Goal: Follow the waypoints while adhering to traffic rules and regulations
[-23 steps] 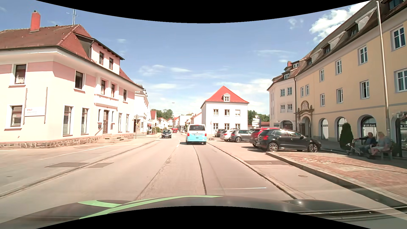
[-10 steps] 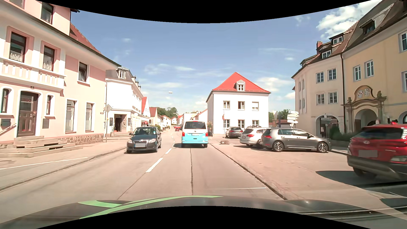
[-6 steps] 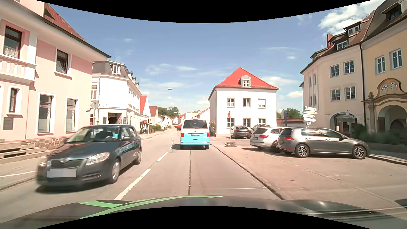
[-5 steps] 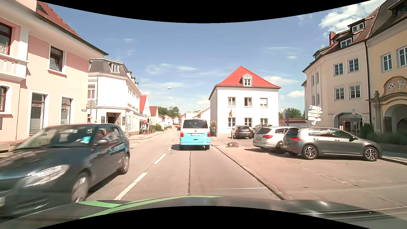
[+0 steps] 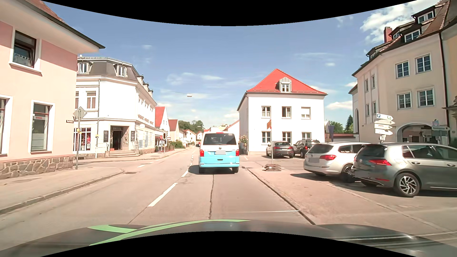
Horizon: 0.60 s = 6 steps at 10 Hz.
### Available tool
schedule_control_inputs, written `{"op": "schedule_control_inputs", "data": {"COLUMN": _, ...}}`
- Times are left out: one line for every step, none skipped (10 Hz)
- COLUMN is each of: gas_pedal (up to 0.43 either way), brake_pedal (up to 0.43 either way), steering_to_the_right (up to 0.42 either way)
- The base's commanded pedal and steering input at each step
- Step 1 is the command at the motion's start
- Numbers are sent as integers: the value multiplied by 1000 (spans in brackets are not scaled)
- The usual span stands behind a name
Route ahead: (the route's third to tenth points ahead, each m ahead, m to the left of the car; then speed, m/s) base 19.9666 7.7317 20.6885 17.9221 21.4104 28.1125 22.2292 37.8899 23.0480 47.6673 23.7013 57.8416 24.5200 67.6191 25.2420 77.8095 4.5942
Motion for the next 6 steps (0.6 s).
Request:
{"op": "schedule_control_inputs", "data": {"gas_pedal": 0, "brake_pedal": 165, "steering_to_the_right": -25}}
{"op": "schedule_control_inputs", "data": {"gas_pedal": 0, "brake_pedal": 165, "steering_to_the_right": -26}}
{"op": "schedule_control_inputs", "data": {"gas_pedal": 0, "brake_pedal": 165, "steering_to_the_right": -26}}
{"op": "schedule_control_inputs", "data": {"gas_pedal": 0, "brake_pedal": 171, "steering_to_the_right": -26}}
{"op": "schedule_control_inputs", "data": {"gas_pedal": 0, "brake_pedal": 177, "steering_to_the_right": -26}}
{"op": "schedule_control_inputs", "data": {"gas_pedal": 0, "brake_pedal": 183, "steering_to_the_right": -26}}
